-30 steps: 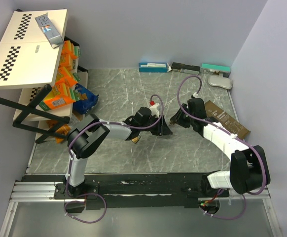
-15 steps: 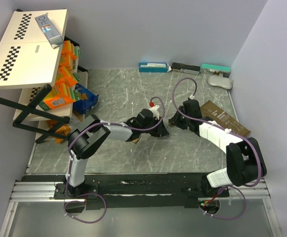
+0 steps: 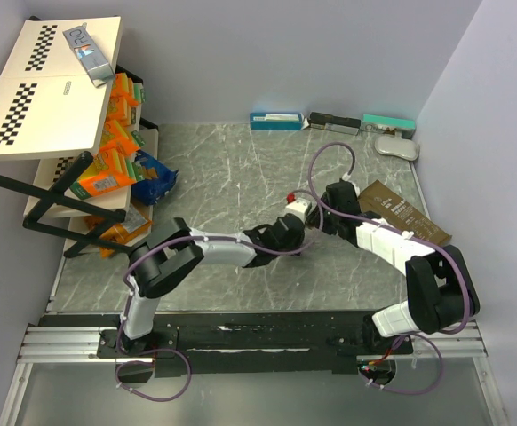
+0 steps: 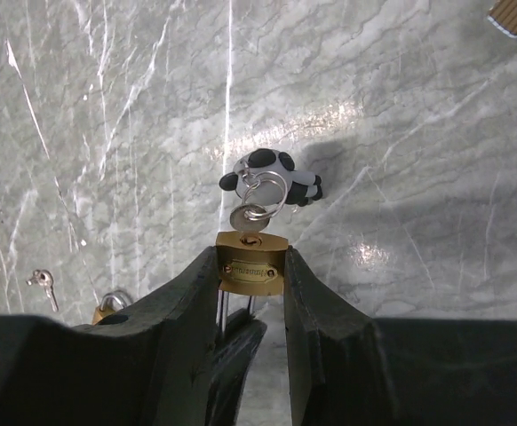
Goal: Unlock with the key
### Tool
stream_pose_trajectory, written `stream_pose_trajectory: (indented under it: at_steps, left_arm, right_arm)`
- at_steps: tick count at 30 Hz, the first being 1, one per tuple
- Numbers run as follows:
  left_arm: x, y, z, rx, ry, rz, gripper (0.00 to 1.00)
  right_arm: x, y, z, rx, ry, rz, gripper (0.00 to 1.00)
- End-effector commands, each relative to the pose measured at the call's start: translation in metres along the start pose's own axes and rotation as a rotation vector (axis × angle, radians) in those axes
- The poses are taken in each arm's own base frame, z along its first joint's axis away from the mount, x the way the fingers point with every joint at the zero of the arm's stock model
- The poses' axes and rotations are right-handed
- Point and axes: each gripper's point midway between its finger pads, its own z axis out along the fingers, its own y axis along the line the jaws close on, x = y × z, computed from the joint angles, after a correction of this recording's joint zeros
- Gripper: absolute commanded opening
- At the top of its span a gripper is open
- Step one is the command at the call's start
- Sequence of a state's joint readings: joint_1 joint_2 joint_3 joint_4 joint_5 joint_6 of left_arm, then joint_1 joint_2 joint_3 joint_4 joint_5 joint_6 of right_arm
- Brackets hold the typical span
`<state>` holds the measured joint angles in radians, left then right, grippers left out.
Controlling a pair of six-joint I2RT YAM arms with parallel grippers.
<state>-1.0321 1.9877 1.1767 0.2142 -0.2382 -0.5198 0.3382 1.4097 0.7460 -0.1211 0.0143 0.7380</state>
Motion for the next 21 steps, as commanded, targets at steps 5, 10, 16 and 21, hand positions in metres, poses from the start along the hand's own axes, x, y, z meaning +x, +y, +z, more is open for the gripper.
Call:
stream_pose_trajectory:
  at_steps: [5, 10, 16, 21]
  left_arm:
    - [-0.033, 0.034, -0.013, -0.375, -0.192, 0.193, 0.15]
    - [-0.022, 0.045, -0.012, -0.458, -0.192, 0.274, 0.15]
    - [-0.012, 0.054, -0.014, -0.505, -0.18, 0.359, 0.2]
    - [-0.004, 0.056, -0.016, -0.507, -0.167, 0.372, 0.39]
  right_arm:
    - [-0.002, -0.007, 0.007, 0.063, -0.028, 0.046, 0.0]
    - [0.005, -0.012, 0.015, 0.102, -0.018, 0.051, 0.0]
    - [0.019, -0.021, 0.024, 0.156, 0.005, 0.052, 0.0]
    - [0.027, -0.028, 0.027, 0.212, 0.012, 0.037, 0.0]
